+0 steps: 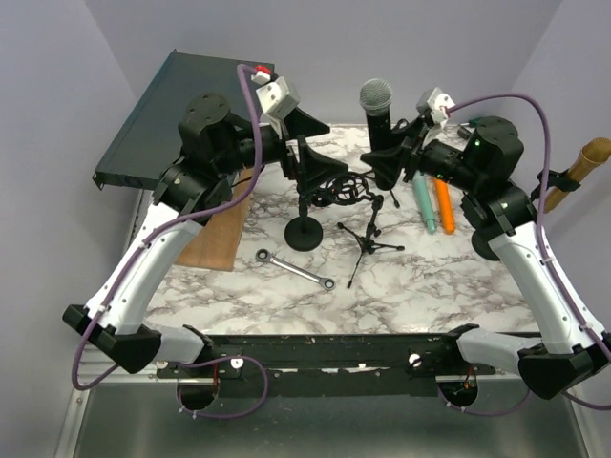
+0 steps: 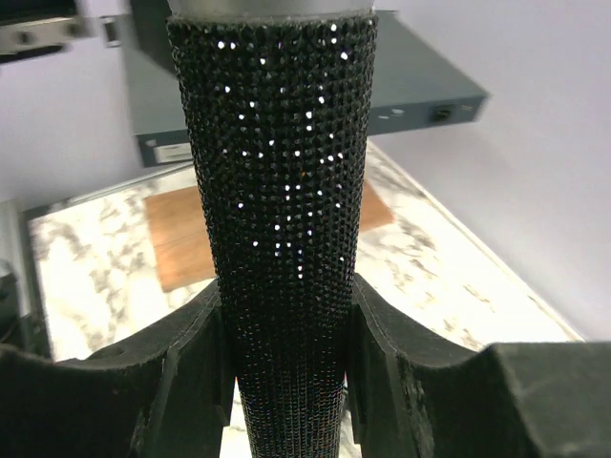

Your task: Remove the microphone from the stand

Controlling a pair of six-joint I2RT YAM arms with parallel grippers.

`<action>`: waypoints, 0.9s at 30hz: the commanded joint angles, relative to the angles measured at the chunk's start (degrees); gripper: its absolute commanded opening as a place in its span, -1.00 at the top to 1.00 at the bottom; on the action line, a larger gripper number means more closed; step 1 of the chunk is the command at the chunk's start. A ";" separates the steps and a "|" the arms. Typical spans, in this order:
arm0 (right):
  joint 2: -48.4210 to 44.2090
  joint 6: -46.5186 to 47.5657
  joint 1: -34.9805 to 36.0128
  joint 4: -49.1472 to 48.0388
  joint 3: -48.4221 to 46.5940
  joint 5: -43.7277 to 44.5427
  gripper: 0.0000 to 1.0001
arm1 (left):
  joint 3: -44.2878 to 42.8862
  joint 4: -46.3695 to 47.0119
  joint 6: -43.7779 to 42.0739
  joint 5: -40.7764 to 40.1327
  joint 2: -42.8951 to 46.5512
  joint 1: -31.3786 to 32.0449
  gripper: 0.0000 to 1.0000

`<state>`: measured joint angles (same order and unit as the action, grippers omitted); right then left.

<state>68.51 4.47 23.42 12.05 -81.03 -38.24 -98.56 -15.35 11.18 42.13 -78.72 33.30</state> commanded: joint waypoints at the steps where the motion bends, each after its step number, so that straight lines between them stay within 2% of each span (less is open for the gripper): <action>1: -3.48 -3.45 -4.23 -1.41 1.76 13.37 0.99 | 4.44 0.73 -4.35 -4.31 7.20 -1.11 -0.97; 7: -4.31 -3.63 -11.38 2.67 5.17 25.49 0.99 | 14.72 1.05 -9.09 -8.30 16.17 -1.57 -0.97; 10: -3.88 -3.31 -14.84 3.67 7.84 28.52 0.99 | 18.19 -0.46 -10.48 -9.52 19.65 -1.67 -0.97; 19: 1.31 -1.63 -26.05 5.43 12.24 28.60 0.99 | 23.38 -4.86 -12.75 -9.48 25.29 -1.75 -0.97; 27: 14.02 4.87 -30.90 4.35 13.50 31.09 0.99 | 26.40 -4.99 -13.09 -8.82 28.77 -1.76 -0.97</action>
<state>77.32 4.86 -6.50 16.95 -68.77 -10.37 -73.43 -19.59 -0.84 33.65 -52.05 31.88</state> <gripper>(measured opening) 0.472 0.980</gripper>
